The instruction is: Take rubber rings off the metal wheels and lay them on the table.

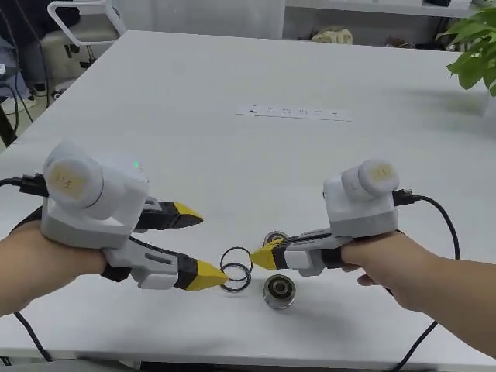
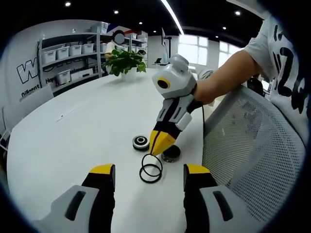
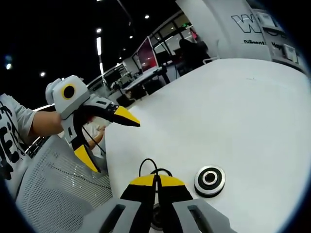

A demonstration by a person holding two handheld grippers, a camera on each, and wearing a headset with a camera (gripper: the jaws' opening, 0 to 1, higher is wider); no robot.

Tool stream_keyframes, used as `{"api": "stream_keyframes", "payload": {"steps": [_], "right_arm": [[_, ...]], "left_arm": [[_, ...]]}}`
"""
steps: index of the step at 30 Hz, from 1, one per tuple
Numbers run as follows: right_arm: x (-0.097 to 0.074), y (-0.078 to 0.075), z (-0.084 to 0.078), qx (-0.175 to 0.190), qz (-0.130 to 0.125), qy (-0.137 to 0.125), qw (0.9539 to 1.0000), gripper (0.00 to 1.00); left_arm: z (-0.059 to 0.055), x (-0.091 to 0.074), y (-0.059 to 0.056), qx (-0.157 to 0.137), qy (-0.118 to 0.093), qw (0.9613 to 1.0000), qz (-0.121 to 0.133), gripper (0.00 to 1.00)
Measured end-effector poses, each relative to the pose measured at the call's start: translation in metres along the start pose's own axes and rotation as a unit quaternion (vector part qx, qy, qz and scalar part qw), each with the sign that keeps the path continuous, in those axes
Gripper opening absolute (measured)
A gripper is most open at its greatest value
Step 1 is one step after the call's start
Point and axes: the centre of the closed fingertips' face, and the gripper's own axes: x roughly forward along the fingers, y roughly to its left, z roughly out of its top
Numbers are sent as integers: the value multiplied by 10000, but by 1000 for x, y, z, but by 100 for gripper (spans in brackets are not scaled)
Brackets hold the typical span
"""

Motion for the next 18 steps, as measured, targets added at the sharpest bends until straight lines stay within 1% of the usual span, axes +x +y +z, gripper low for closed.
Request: {"api": "stream_keyframes", "payload": {"steps": [4,9,18], "right_arm": [[5,-3,-3,15,-30,94,10000,0],[9,-7,-9,94,-84,241,9996,0],[13,-11,-15,151,-144,351,9992,0]], "left_arm": [[0,0,0,-14,-13,10000,13,54],[-3,0,0,16,26,10000,6,54],[-6,1,3,-43,46,10000,13,53]]}}
